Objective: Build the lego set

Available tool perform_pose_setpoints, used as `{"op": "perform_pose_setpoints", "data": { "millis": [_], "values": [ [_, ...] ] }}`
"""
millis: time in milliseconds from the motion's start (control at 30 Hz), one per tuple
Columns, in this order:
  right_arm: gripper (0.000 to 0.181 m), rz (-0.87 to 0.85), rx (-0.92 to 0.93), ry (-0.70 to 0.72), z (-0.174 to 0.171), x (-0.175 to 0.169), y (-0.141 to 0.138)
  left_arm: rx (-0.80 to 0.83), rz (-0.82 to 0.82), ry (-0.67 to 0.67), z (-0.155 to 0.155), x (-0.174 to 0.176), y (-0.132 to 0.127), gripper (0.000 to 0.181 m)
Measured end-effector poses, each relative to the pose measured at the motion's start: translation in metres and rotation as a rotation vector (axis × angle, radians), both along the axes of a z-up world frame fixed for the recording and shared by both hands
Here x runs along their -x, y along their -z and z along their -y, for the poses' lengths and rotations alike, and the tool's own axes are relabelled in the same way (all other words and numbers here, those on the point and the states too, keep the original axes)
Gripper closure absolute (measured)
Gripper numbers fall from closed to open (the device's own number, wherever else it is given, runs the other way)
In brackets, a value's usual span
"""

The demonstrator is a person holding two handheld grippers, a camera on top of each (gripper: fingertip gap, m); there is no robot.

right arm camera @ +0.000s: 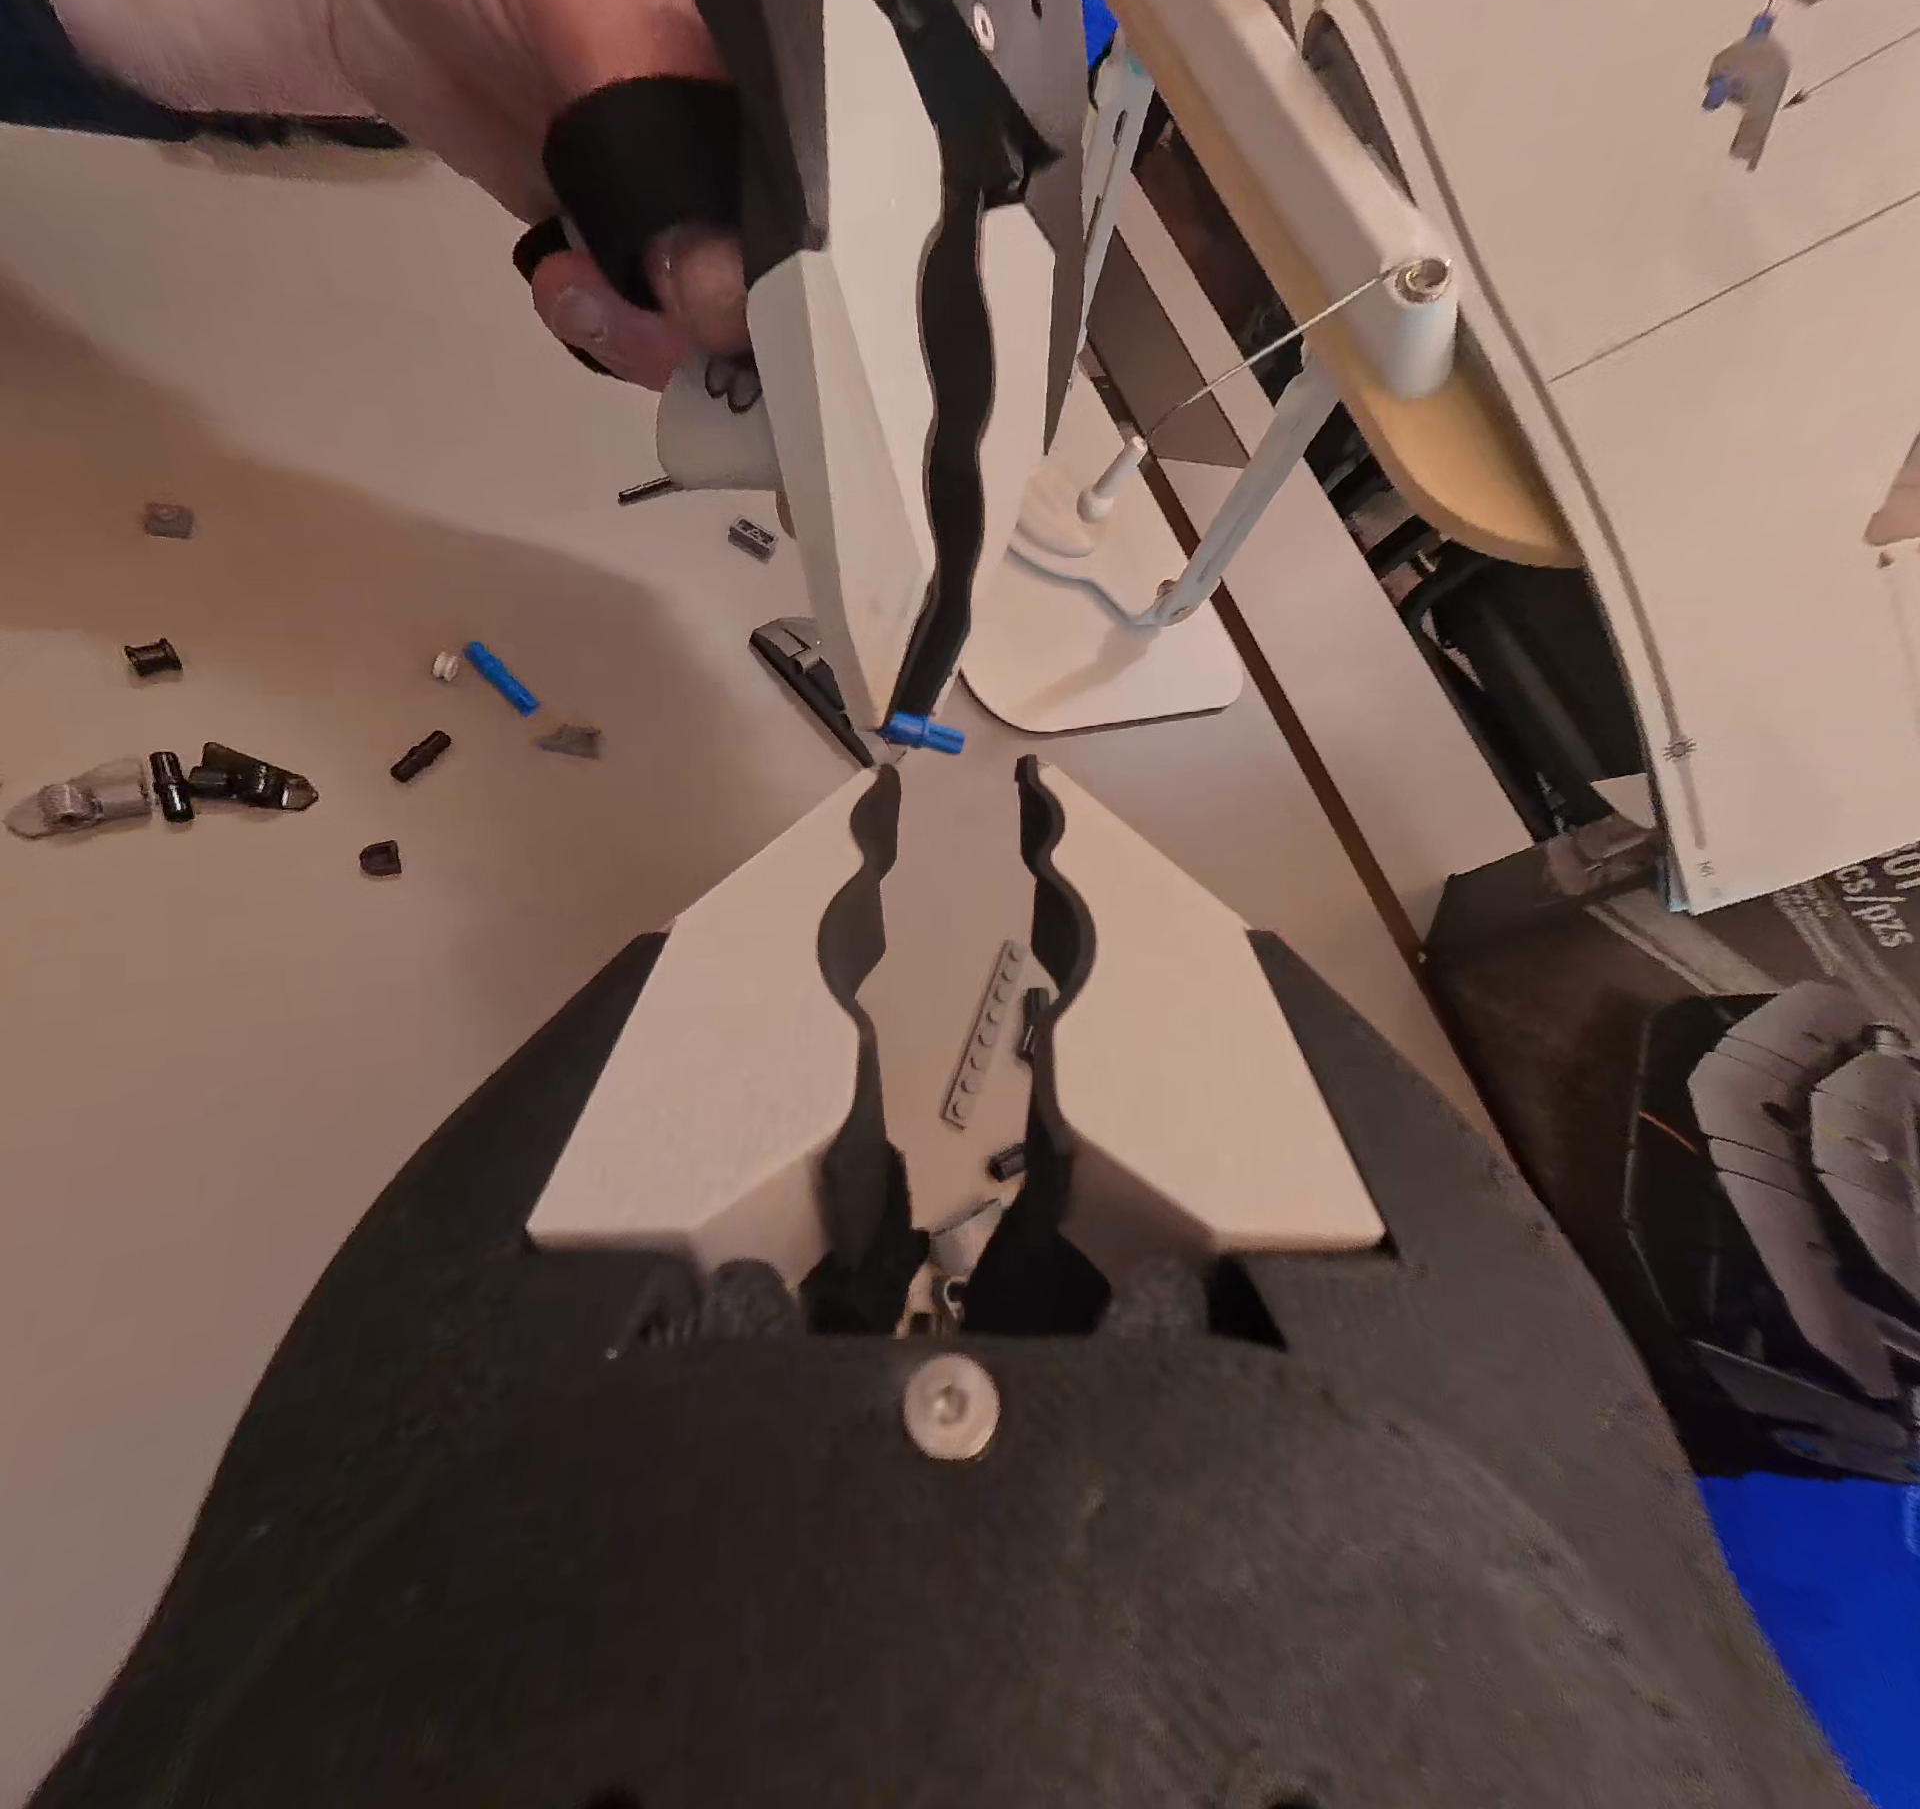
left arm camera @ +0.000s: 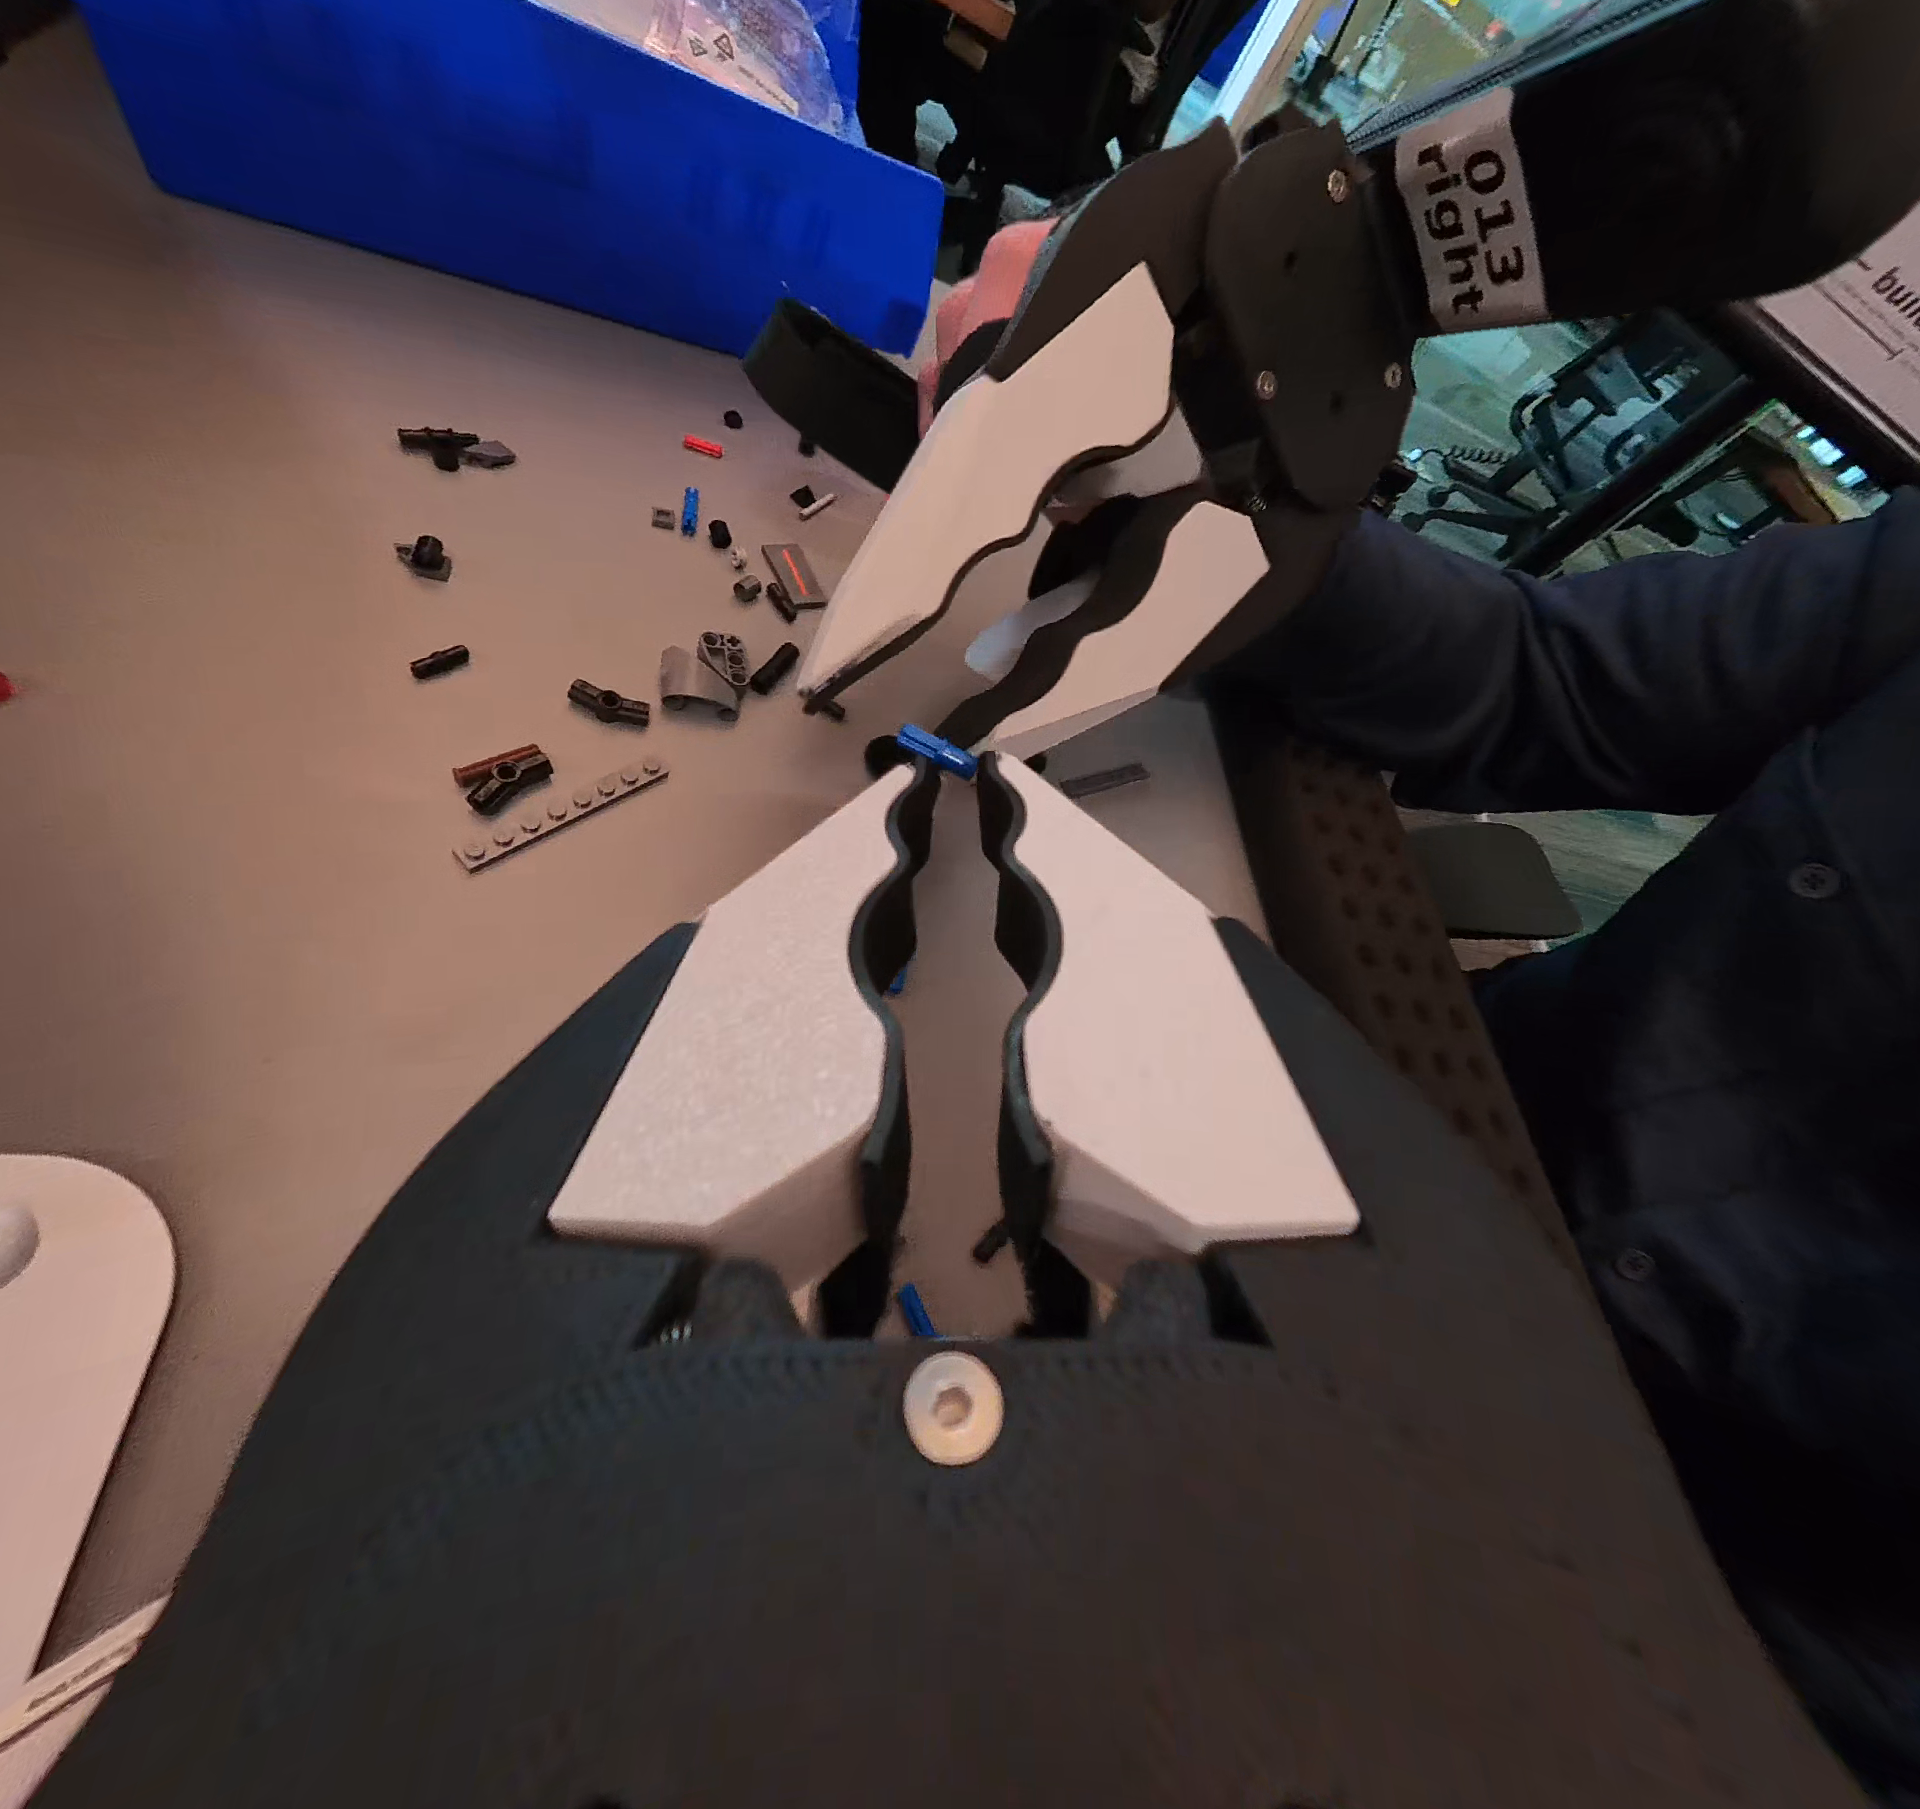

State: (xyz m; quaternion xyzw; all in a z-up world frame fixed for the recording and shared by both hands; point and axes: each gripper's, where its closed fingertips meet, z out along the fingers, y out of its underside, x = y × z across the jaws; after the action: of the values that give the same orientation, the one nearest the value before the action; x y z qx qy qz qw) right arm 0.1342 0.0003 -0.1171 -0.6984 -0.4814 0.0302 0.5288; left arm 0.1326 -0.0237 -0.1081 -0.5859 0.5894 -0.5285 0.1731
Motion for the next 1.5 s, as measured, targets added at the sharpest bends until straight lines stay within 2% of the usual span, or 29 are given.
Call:
{"op": "perform_pose_setpoints", "data": {
  "millis": [300, 733, 1233, 1500],
  "values": [
    [0.170, 0.188, -0.135, -0.023, 0.005, 0.005, 0.002, 0.098, 0.004, 0.025, 0.003, 0.002, 0.000, 0.175],
    [0.176, 0.233, -0.150, -0.028, 0.008, 0.007, 0.003, 0.181, -0.010, 0.032, 0.003, 0.002, 0.005, 0.175],
    [0.178, 0.127, -0.024, 0.065, -0.003, -0.011, 0.009, -0.093, 0.044, -0.073, -0.010, -0.009, -0.006, 0.168],
    [0.178, 0.115, -0.011, 0.094, -0.006, -0.016, 0.009, -0.186, 0.012, -0.141, -0.018, -0.019, 0.001, 0.167]
  ]
}}
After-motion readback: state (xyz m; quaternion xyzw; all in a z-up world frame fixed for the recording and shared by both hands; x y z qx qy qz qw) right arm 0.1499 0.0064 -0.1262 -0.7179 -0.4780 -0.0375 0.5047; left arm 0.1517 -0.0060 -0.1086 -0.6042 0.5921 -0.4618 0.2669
